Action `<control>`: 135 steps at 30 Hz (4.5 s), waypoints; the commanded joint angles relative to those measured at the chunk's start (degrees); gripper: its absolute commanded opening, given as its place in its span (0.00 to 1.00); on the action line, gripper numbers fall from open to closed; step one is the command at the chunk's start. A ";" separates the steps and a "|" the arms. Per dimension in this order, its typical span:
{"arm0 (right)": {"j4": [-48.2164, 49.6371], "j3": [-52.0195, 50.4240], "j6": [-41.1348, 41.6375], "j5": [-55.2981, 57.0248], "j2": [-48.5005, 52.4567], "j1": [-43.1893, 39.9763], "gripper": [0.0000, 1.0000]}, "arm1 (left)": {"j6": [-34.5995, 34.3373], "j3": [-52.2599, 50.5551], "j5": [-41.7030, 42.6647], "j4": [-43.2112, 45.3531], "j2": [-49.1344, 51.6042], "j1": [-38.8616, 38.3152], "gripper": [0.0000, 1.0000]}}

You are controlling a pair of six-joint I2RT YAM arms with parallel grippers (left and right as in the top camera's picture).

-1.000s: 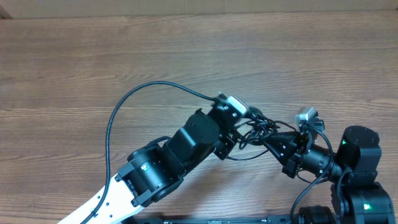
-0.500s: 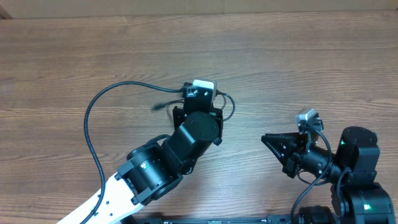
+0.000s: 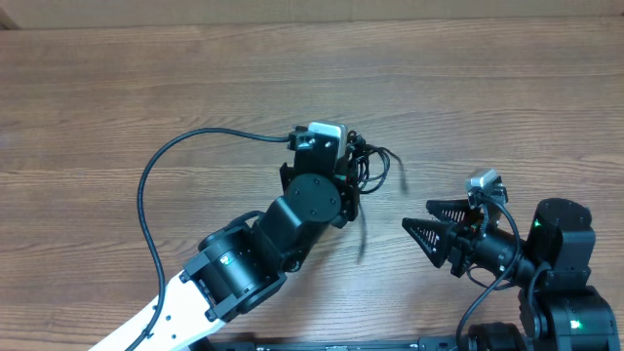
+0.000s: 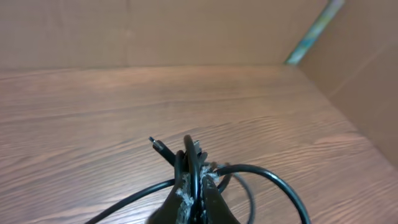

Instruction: Untangle cables

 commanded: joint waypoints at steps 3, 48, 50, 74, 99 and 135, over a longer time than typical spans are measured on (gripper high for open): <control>0.33 1.40 0.17 0.66 -0.09 0.02 0.67 | -1.64 0.66 7.72 4.92 -4.61 0.33 0.04; 17.20 1.40 17.99 -17.25 0.17 0.02 0.25 | -1.84 0.66 38.32 13.00 -5.90 0.31 0.04; 17.20 1.40 17.99 -17.27 0.17 0.02 0.22 | -1.84 0.66 38.32 13.03 -5.70 0.31 0.04; 15.21 1.40 17.77 -12.26 0.17 0.02 0.04 | 6.75 0.66 18.62 -0.85 -5.27 0.74 0.83; -0.17 1.40 12.70 9.20 3.52 0.02 0.89 | -3.39 0.63 12.83 -31.45 -1.86 5.51 1.00; -3.48 1.38 9.29 12.02 18.93 -0.04 0.91 | -12.31 -8.55 28.09 -25.27 36.06 5.46 0.64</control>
